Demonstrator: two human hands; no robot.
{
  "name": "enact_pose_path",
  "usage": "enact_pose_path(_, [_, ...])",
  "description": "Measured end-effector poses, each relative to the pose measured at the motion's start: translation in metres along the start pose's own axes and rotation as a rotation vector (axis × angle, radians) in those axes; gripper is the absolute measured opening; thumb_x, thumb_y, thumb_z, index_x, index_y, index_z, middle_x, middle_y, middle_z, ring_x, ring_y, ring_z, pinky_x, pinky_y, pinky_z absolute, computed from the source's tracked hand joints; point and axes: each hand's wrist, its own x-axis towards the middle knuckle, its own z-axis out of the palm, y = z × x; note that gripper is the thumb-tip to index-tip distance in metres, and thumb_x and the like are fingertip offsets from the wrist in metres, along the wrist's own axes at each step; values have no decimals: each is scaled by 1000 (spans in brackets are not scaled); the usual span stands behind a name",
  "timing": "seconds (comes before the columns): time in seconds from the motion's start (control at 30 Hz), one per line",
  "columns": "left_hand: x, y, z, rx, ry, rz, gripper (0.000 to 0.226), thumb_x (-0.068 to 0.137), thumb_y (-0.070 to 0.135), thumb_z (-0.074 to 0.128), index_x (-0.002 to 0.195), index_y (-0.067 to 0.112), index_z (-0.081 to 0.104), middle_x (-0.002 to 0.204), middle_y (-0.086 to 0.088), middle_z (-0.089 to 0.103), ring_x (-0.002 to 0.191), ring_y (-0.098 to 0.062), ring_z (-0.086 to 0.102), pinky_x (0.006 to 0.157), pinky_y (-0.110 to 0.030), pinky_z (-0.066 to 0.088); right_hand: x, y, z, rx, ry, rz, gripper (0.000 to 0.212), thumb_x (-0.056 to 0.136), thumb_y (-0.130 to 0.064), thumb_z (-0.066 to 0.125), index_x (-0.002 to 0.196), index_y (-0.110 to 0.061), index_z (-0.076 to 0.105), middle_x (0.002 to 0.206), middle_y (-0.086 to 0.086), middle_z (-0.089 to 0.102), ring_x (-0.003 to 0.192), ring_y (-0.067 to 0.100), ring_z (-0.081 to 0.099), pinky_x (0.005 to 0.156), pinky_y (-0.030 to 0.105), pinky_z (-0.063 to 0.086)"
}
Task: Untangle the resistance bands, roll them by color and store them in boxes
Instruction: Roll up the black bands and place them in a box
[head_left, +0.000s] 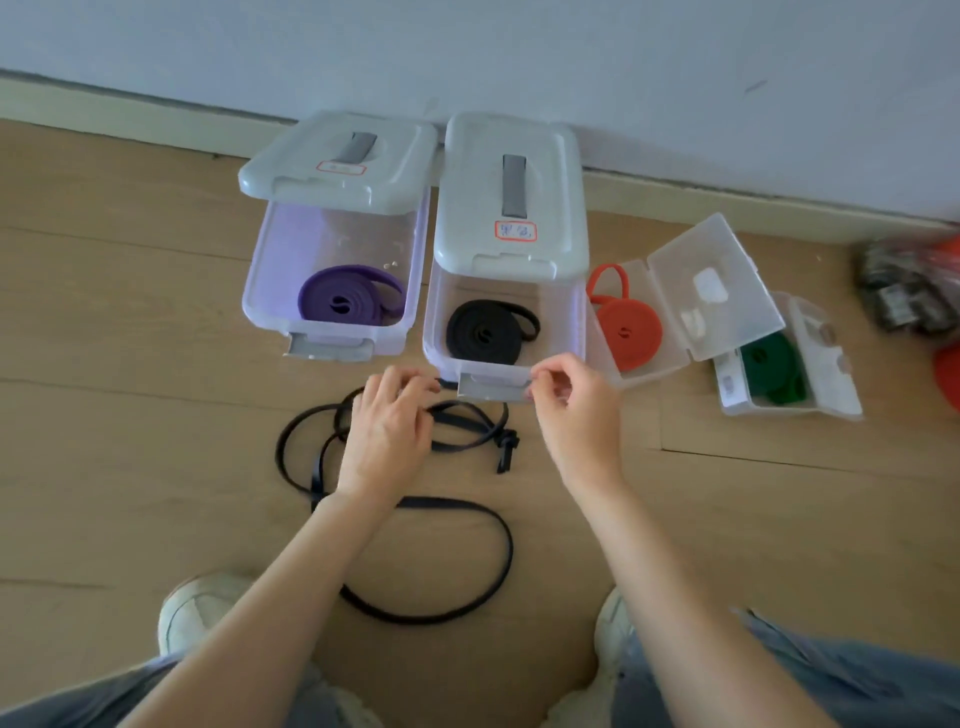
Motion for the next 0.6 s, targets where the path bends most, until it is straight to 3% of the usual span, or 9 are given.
enact_pose_path(0.07, [-19,-8,3,3,-101,-11,29,72,-15,57,96,-1,67,96,-18,61,82,-39,55,73,-49,48,-22,26,13,-36,-157,154,8,88,-12,55,89,-10,63,84,4,67,83,21,63,73,31,47])
enact_pose_path(0.13, [-27,-16,2,15,-157,-26,27,77,-12,55,98,-1,67,97,-17,61,84,-38,55,75,-49,48,-30,49,31,-114,-328,300,29,88,-21,60,114,-8,57,111,7,60,105,23,58,87,32,45])
enact_pose_path(0.23, [-28,-22,1,7,-180,-26,27,80,-10,53,101,0,66,99,-15,61,88,-34,56,76,-46,48,-18,70,55,-100,-330,399,57,86,-28,65,133,-4,43,131,10,42,120,26,46,100,32,38])
enact_pose_path(0.3, [-26,-22,0,1,-182,-27,27,81,-10,52,102,0,65,100,-15,60,91,-33,57,77,-43,48,-12,74,63,-102,-314,417,46,85,-23,65,124,-4,50,119,10,46,106,25,54,89,21,43])
enact_pose_path(0.37, [-22,-17,-4,-7,-176,-11,28,80,-10,51,103,-1,64,100,-15,60,91,-32,57,77,-44,48,-18,70,59,-58,-319,438,31,82,-16,67,108,-8,52,97,4,54,74,12,58,58,5,41])
enact_pose_path(0.4, [-20,-13,-6,-15,-174,3,29,79,-10,51,103,-1,64,100,-15,60,91,-33,57,77,-45,48,-26,66,52,-15,-321,446,27,80,-13,67,99,-11,49,88,3,56,64,9,55,47,5,38])
enact_pose_path(0.43, [-18,-7,-9,-21,-178,21,30,78,-9,52,105,-1,63,101,-14,60,92,-33,57,77,-45,48,-33,62,44,26,-318,441,25,78,-12,66,92,-14,45,84,5,59,62,12,56,45,8,39])
enact_pose_path(0.53, [-13,20,-22,-10,-203,115,41,77,-4,54,117,5,59,109,-11,59,99,-31,54,81,-42,44,-49,31,9,51,-257,263,26,78,-10,67,87,-20,45,78,-5,60,74,18,60,61,23,41])
enact_pose_path(0.6, [-10,41,-37,-33,-226,188,48,79,1,56,126,9,54,120,-7,58,109,-28,52,89,-40,41,-50,-2,-22,55,-222,85,28,76,-10,69,90,-23,48,76,-15,56,72,9,57,63,19,39])
